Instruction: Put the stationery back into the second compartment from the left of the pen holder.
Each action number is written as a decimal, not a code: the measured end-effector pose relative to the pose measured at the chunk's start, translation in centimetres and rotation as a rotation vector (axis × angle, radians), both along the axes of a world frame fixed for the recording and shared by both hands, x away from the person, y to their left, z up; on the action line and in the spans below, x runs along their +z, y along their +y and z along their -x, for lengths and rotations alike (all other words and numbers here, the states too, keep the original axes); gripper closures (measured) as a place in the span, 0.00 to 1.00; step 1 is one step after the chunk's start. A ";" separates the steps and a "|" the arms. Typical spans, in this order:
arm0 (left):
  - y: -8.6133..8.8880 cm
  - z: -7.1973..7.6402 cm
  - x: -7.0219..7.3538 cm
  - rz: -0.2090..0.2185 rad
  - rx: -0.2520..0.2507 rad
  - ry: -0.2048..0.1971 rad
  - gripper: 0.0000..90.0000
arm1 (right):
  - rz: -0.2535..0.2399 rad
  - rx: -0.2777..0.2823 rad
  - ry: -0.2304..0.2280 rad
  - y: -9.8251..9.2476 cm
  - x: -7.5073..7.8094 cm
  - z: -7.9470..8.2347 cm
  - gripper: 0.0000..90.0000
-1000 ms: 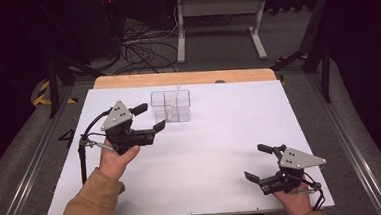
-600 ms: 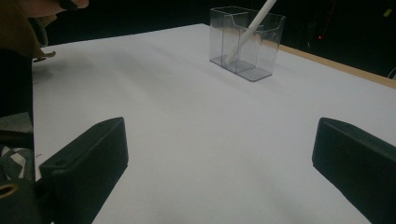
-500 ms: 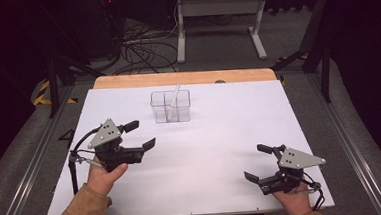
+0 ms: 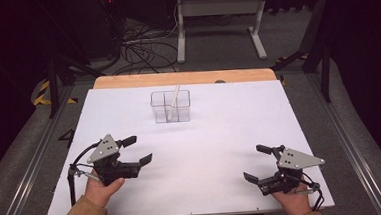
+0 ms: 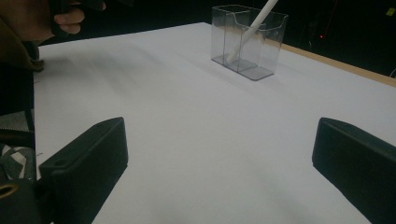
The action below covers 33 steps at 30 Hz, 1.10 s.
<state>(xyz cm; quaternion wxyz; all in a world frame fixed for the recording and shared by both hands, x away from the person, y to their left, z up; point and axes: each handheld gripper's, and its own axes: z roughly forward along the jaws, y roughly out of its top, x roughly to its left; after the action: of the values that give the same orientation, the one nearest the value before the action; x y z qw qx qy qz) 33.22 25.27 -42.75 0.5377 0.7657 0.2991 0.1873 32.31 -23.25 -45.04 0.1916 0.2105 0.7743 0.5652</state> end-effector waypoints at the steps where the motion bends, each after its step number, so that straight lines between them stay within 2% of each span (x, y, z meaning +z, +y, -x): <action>1: 0.1 0.1 -0.3 0.008 -0.001 0.006 0.20 | 0.001 -0.001 0.001 0.0 0.0 0.0 0.04; 6: 0.7 0.6 -1.5 0.035 0.019 0.029 0.20 | 0.003 0.000 0.002 0.0 -0.1 0.0 0.04; 8: 0.9 0.9 -1.9 0.032 0.037 0.027 0.20 | 0.003 -0.001 0.003 0.0 -0.1 0.0 0.04; 9: 1.1 1.1 -2.1 0.021 0.050 0.013 0.20 | 0.004 0.000 0.003 0.0 -0.1 0.0 0.04; 14: 1.7 1.8 -2.7 0.018 0.059 0.000 0.20 | 0.009 0.002 0.003 0.0 -0.1 0.0 0.04; 17: 2.0 2.0 -3.3 0.023 0.064 0.003 0.20 | 0.011 0.003 0.004 0.0 -0.1 0.0 0.04; 22: 2.0 2.5 -4.4 -0.003 0.077 0.014 0.19 | 0.017 0.000 0.006 0.0 -0.2 -0.1 0.04; 29: 2.3 2.3 -4.4 0.008 0.073 -0.002 0.19 | 0.026 0.000 0.012 0.1 -0.4 -0.2 0.04; 33: 2.4 2.2 -4.4 0.024 0.076 0.006 0.19 | 0.027 -0.003 0.015 0.1 -0.5 -0.3 0.04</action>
<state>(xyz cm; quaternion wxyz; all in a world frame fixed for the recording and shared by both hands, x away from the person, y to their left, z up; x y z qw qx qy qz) 31.05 27.63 -47.15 0.5382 0.7479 0.3320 0.2017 32.61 -23.12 -45.52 0.1895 0.2131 0.7831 0.5527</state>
